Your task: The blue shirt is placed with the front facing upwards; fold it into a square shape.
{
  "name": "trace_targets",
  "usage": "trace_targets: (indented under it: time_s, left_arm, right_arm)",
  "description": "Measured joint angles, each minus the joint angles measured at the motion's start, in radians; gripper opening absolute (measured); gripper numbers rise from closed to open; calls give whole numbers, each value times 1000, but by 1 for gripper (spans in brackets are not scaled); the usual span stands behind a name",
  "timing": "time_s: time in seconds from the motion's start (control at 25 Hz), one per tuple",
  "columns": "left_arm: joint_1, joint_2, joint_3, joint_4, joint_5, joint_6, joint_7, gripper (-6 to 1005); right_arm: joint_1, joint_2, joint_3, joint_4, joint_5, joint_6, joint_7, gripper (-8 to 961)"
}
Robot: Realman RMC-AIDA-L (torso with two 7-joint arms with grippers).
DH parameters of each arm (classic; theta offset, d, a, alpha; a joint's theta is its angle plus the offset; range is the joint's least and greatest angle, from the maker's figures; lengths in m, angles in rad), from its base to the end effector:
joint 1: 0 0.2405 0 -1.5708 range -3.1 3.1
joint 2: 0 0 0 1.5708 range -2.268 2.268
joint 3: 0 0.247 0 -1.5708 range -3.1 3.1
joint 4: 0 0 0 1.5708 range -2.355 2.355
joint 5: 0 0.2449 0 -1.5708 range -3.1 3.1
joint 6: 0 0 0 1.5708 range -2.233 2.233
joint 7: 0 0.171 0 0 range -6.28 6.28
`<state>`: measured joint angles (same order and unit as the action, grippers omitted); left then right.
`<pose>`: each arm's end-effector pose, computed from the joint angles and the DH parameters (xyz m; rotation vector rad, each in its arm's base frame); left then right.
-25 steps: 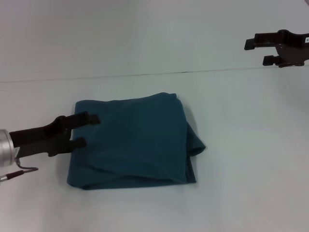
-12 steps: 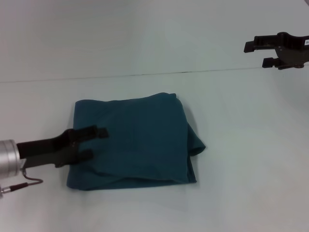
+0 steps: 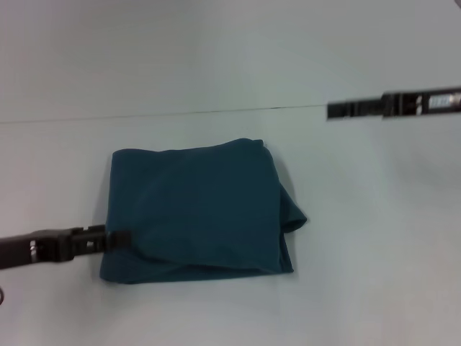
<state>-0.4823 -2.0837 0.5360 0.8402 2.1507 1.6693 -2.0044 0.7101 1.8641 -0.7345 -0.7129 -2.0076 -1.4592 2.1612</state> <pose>-0.2881 0.3510 0.0278 -2.4876 -1.4135 -0.7154 0.2288 0.4519 0.0830 -2.4534 1.2662 0.6300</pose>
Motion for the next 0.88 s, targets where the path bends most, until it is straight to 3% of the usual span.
trace_targets:
  time_s: [0.32,0.68,0.88]
  left_arm:
    - [73,-27,-6,33,-4,72,261,950]
    - [76,-30,16,28,1,123,392,950]
    - [69,-31,43,18,17,116,405,950]
  right_arm:
    - [-57,112,-19,1,0,-145,-281,914]
    - [-120,178,-99,16,-74,-192,-341,914]
    - [-127,202,-100,46,-81,-172,-367,914]
